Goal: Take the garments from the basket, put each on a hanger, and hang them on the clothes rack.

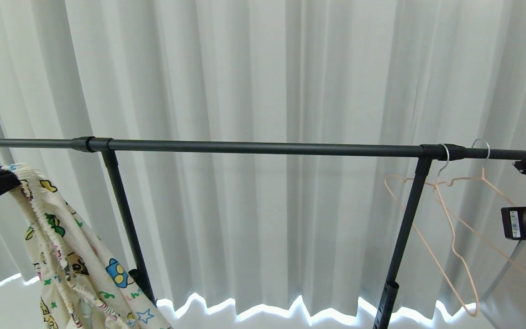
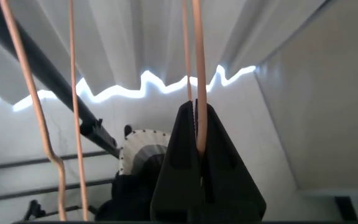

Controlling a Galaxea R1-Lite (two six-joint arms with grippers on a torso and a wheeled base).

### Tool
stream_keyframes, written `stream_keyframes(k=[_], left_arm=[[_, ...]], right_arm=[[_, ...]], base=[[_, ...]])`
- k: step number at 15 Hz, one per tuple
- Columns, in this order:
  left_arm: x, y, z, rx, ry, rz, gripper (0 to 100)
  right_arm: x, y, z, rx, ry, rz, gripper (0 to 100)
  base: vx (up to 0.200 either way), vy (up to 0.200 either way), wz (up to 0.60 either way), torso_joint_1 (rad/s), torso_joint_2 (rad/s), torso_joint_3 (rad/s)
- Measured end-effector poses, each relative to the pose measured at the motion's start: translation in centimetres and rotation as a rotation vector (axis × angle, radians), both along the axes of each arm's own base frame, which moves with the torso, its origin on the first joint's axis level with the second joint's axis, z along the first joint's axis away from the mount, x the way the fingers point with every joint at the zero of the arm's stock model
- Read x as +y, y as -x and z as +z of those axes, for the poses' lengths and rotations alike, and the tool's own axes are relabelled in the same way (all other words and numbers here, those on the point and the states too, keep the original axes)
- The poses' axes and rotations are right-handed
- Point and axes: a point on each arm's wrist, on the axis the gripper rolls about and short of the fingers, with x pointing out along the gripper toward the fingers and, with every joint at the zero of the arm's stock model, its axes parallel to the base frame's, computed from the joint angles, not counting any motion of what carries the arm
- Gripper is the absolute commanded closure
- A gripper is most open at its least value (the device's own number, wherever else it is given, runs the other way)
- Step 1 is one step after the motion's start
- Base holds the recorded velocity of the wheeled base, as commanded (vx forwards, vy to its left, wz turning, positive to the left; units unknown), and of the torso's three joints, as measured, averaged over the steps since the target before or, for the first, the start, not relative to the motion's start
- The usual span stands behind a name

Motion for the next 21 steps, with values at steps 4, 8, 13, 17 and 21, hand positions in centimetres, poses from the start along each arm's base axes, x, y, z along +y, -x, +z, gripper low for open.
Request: stream_keyframes(k=[4,8,13,17,21], left_arm=[[0.0,0.0,0.0,0.0,0.0,0.0,100],[0.0,0.0,0.0,0.0,0.001,0.001,100],[0.0,0.0,-0.1,0.003,0.001,0.001,100],[0.0,-0.1,-0.1,0.006,0.001,0.002,100],[0.0,-0.1,-0.2,0.009,-0.002,0.004,100]], right_arm=[[-0.7,0.7,0.8,-0.037,0.003,0.004,100],[-0.6,1.6,1.3,-0.065,-0.023,0.036,100],[-0.3,4.6,1.7,-0.14,-0.041,0.081,100],[-0.2,7.2,1.5,-0.193,-0.034,0.087,100],[-0.1,9.5,1.1,-0.217,-0.03,0.089,100]], base=[[0.0,0.0,0.0,0.0,0.0,0.0],[0.0,0.0,0.0,0.0,0.0,0.0],[0.0,0.0,0.0,0.0,0.0,0.0],[-0.05,0.0,0.0,0.001,0.0,0.001],[-0.2,0.0,0.0,0.005,0.0,0.002]])
